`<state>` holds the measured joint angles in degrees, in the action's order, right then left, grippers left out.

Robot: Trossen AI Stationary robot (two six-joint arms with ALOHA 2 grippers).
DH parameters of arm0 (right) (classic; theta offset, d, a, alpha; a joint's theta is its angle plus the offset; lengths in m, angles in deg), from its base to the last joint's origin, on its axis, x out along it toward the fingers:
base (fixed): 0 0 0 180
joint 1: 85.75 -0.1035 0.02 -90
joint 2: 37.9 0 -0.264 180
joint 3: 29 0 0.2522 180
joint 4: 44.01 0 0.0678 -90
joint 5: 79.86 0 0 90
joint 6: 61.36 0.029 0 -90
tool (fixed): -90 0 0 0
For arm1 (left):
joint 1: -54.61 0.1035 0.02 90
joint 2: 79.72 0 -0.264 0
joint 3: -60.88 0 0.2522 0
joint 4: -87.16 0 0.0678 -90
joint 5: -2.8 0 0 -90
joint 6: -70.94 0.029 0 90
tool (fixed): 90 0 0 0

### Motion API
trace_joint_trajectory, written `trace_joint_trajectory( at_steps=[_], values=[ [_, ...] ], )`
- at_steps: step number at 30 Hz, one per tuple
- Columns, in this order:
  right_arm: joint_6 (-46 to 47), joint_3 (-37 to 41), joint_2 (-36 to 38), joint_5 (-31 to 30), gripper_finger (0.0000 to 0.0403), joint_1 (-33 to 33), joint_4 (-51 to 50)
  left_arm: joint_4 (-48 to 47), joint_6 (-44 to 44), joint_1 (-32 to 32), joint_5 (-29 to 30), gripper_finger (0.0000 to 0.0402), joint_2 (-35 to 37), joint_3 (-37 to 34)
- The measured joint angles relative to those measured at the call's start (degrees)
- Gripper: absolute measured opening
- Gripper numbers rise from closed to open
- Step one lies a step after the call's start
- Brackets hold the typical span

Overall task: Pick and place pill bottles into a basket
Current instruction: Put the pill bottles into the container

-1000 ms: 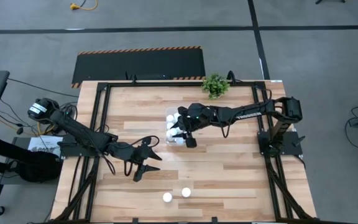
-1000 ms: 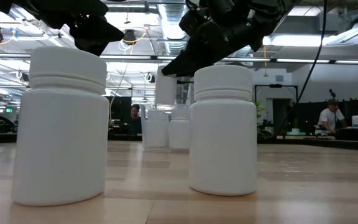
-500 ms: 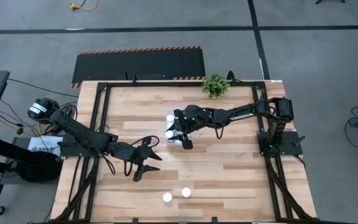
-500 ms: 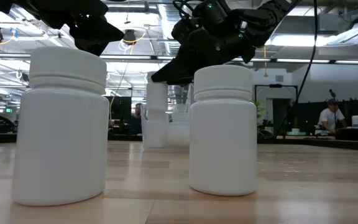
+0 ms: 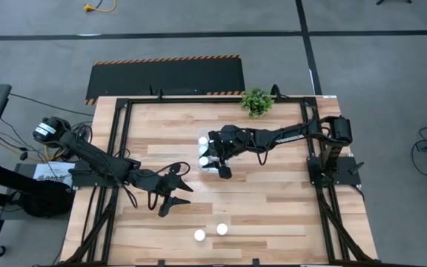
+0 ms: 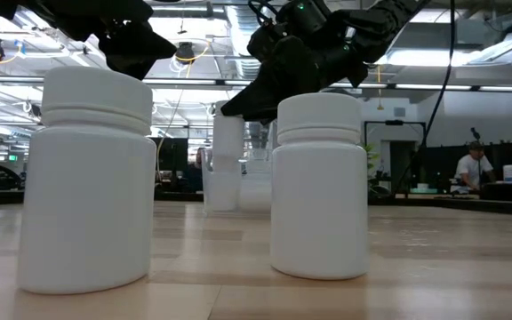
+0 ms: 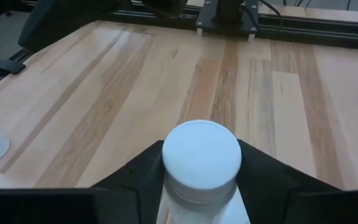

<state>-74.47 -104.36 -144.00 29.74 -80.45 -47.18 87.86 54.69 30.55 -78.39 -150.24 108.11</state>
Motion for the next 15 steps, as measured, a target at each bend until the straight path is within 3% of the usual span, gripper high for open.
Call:
trace_joint_trajectory(
  at_steps=[6, 15],
  values=[
    [-0.62, 0.05, -0.02, -0.02, 0.0158, 0.11, 0.3, -0.01, -0.02, 0.0, -0.01, 0.0194, 0.0, 0.0],
    [-2.0, 0.33, 1.65, -0.76, 0.0177, 0.44, 0.2, -0.02, -0.05, -0.02, -0.08, 0.0194, 0.0, 0.0]
  ],
)
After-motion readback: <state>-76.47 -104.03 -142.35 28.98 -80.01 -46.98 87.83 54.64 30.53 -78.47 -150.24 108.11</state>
